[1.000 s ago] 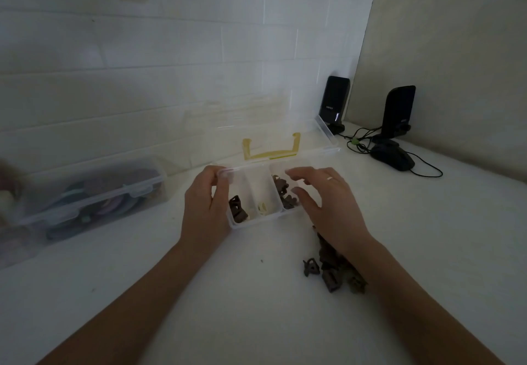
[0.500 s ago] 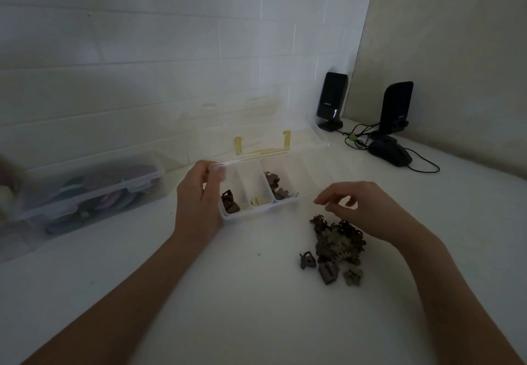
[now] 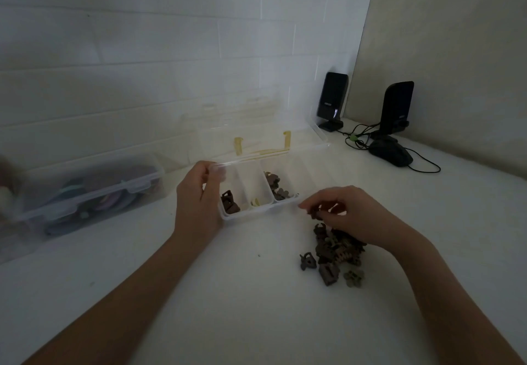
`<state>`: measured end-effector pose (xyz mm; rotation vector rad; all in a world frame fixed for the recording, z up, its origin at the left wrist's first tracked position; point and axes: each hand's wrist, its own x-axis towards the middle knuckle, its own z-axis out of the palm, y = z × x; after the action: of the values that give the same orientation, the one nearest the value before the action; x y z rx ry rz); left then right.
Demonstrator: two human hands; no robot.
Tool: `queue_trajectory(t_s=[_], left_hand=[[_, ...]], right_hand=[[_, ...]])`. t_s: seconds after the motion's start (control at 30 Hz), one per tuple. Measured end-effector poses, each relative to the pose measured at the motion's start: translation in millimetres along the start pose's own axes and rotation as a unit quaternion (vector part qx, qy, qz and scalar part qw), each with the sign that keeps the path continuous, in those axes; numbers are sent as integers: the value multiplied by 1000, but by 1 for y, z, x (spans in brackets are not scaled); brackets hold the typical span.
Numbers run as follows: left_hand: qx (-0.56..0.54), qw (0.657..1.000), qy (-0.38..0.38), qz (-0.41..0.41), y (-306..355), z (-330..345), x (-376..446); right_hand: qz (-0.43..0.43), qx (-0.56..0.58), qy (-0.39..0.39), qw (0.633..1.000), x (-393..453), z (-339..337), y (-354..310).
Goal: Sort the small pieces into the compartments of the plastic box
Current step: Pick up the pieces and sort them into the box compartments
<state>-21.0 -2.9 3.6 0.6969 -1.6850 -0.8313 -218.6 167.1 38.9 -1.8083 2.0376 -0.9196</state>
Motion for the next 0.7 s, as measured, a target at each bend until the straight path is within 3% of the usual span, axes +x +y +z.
queue_trajectory(t_s=[0.2,0.43,0.7], left_hand=[[6,1000,-7,14,0,-1,0],[-9,999,-35,23,-3,-2,8],[11,997,-46,63,-5,-3,8]], right_hand=[[-35,78,64,994,-1,-2,-9],[-9,100,237,966,2,-6,-5],[-28,70,214,974,3,6,-10]])
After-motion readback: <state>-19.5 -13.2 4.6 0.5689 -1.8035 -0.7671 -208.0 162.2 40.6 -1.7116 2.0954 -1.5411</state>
